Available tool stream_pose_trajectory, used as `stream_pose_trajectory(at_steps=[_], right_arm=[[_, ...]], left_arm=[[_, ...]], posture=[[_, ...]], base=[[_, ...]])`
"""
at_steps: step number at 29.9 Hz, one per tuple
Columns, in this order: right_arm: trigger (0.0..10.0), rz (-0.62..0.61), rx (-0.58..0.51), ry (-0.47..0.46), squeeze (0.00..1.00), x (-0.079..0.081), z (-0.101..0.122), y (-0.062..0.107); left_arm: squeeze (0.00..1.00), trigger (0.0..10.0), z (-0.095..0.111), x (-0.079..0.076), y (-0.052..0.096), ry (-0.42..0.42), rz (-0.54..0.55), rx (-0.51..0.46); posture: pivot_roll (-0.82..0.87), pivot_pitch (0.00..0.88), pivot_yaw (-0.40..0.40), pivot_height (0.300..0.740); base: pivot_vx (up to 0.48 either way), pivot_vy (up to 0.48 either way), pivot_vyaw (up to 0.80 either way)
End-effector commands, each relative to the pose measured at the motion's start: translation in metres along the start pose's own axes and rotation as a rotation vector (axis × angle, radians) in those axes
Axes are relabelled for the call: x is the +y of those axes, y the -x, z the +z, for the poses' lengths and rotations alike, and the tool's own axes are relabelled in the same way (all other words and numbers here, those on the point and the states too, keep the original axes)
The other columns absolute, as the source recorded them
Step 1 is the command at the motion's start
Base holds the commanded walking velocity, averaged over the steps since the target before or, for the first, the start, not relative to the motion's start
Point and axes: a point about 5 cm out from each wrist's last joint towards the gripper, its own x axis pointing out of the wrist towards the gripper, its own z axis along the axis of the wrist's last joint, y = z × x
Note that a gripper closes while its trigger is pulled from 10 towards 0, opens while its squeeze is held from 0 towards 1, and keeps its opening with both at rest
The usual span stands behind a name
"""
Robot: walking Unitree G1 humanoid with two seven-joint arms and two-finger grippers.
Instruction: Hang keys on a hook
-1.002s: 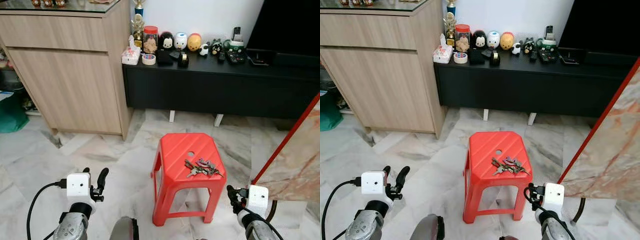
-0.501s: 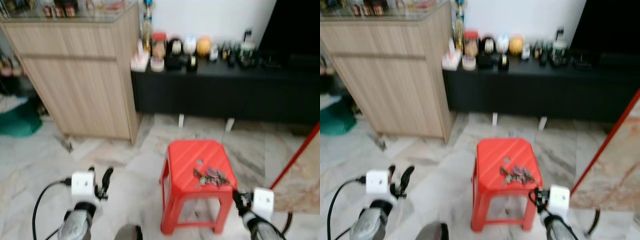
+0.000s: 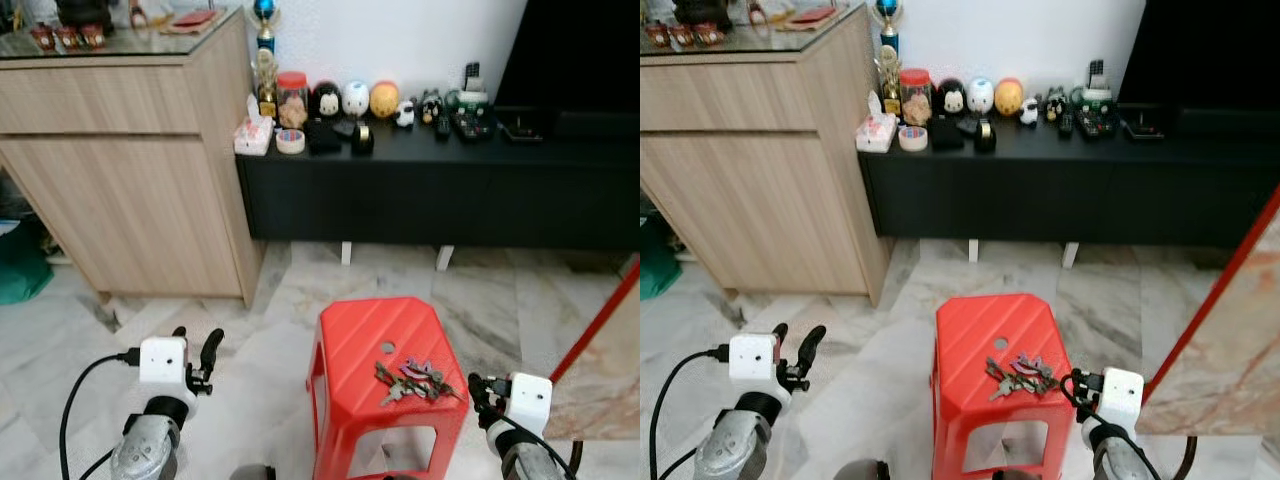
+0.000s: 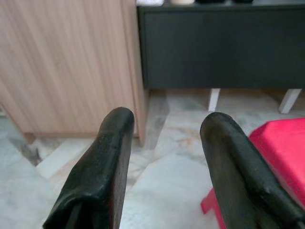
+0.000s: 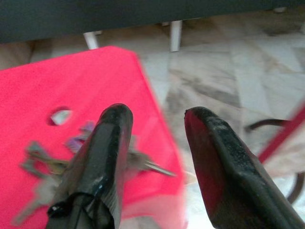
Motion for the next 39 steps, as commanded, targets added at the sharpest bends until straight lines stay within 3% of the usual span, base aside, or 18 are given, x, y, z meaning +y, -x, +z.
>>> stream_pose_trajectory(at_steps=[1, 8, 9, 10, 11, 13, 16, 20, 21, 22, 23, 26, 34, 39], right_arm=[[10.0, -0.001, 0.01, -0.005, 0.0, 0.0, -0.001, -0.001], [10.0, 0.028, 0.032, -0.021, 0.0, 0.009, 0.0, -0.007], [10.0, 0.033, 0.039, -0.03, 0.84, 0.01, 0.0, -0.009], [10.0, 0.041, 0.059, -0.043, 0.84, 0.013, -0.001, -0.011], [10.0, 0.05, 0.088, -0.064, 1.0, 0.016, -0.003, -0.013], [10.0, 0.05, 0.13, -0.104, 1.0, 0.022, -0.004, -0.018], [10.0, 0.023, 0.172, -0.247, 1.0, 0.031, -0.003, -0.025], [10.0, 0.008, 0.187, -0.311, 1.0, 0.034, -0.003, -0.027], [10.0, -0.004, 0.193, -0.337, 0.55, 0.035, -0.003, -0.028], [10.0, -0.008, 0.195, -0.345, 0.55, 0.036, -0.002, -0.029], [10.0, -0.01, 0.196, -0.341, 0.0, 0.036, -0.002, -0.029], [10.0, -0.009, 0.194, -0.342, 0.0, 0.037, -0.002, -0.03], [10.0, -0.077, 0.168, -0.453, 0.0, 0.028, -0.001, -0.03], [10.0, -0.104, 0.152, -0.487, 0.0, 0.023, 0.002, -0.03]], left_arm=[[0.0, 10.0, 0.0, 0.001, 0.0, -0.007, 0.001, 0.004], [0.0, 10.0, 0.001, 0.002, -0.002, -0.027, -0.006, 0.004], [0.0, 10.0, 0.001, 0.002, -0.002, -0.036, -0.009, 0.004], [0.0, 10.0, 0.002, 0.002, -0.003, -0.038, -0.011, 0.002], [0.0, 10.0, 0.003, 0.003, -0.004, -0.038, -0.013, 0.0], [0.0, 10.0, 0.004, 0.002, -0.006, -0.044, -0.029, -0.004], [0.0, 10.0, 0.008, -0.003, -0.013, -0.093, -0.084, -0.017], [0.0, 10.0, 0.015, -0.005, -0.021, -0.107, -0.108, -0.036], [0.0, 10.0, 0.019, -0.007, -0.025, -0.112, -0.12, -0.05], [0.0, 10.0, 0.021, -0.007, -0.027, -0.114, -0.124, -0.055], [0.0, 10.0, 0.023, -0.008, -0.029, -0.114, -0.129, -0.061], [0.0, 10.0, 0.027, -0.01, -0.03, -0.112, -0.139, -0.078], [0.0, 10.0, 0.027, -0.016, -0.028, -0.107, -0.164, -0.08], [0.0, 10.0, 0.027, -0.011, -0.023, -0.115, -0.153, -0.078]], posture=[[0.03, 0.01, -0.036, 0.631], [0.03, 0.017, -0.021, 0.631], [0.03, 0.017, -0.021, 0.631], [0.02, 0.024, -0.011, 0.631], [0.02, 0.031, -0.003, 0.631], [0.03, 0.036, 0.002, 0.631], [0.05, 0.042, 0.013, 0.631], [0.06, 0.051, 0.021, 0.631], [0.06, 0.057, 0.023, 0.631], [0.06, 0.057, 0.023, 0.631], [0.07, 0.063, 0.025, 0.631], [0.07, 0.077, 0.026, 0.631], [0.07, 0.11, 0.032, 0.631], [0.08, 0.133, 0.029, 0.631]], base=[[0.0, 0.0, 0.0], [0.0, 0.0, 0.0], [0.0, 0.0, 0.0], [0.0, 0.0, 0.0], [0.0, 0.0, 0.0], [0.0, 0.0, 0.0], [0.0, 0.0, 0.0], [0.0, 0.0, 0.0], [0.0, 0.0, 0.0], [0.0, 0.0, 0.0], [0.0, 0.0, 0.0], [0.0, 0.0, 0.0], [0.0, 0.0, 0.0], [0.0, 0.0, 0.0]])
